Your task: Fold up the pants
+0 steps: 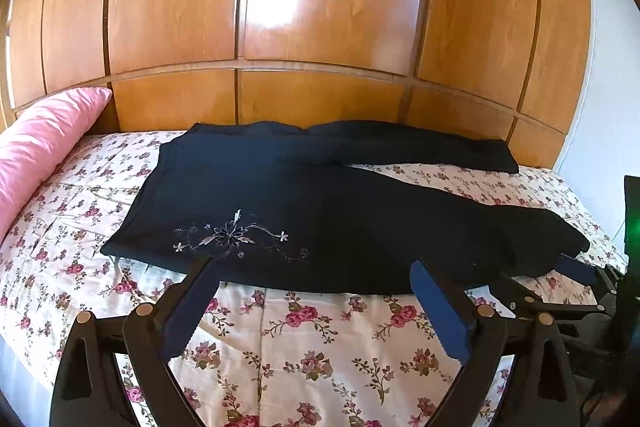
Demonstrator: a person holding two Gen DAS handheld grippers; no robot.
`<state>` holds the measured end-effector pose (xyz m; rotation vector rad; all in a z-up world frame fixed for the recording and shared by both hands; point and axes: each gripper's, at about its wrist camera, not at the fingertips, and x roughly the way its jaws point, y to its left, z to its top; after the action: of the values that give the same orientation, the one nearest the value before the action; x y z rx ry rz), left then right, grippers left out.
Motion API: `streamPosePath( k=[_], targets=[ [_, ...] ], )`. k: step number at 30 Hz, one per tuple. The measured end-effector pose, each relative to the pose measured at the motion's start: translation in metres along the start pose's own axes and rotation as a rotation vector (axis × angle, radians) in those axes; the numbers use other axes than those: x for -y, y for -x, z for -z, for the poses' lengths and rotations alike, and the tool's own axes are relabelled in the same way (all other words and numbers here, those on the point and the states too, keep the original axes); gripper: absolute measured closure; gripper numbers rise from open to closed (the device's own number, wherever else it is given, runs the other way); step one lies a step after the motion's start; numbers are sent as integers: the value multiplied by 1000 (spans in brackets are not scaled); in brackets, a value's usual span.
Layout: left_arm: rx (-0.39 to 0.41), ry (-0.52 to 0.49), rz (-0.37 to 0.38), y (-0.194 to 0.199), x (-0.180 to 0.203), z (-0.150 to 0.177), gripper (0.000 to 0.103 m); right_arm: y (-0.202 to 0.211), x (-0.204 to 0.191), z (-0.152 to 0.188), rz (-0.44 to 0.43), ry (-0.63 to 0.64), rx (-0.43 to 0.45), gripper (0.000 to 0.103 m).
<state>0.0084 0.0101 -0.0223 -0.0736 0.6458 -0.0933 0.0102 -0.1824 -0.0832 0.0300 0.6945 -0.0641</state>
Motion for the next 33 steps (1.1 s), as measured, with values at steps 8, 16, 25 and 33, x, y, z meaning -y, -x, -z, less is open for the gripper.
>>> streamPosePath(
  k=[8,16,25,33],
  targets=[
    [-4,-3,-34,-2,-2,1,5,-2,-3,2,3,11,2,0],
    [-4,-2,-33,1,-1,4,5,-2,-3,3,4,15,4,0],
    [-9,16,-27,2,-6,4,5,-1,-2,4,4,10,2,0],
    [-50,54,-25,-6,-20,9,5,-6,1,9,-11,-3,-17,0]
  ],
)
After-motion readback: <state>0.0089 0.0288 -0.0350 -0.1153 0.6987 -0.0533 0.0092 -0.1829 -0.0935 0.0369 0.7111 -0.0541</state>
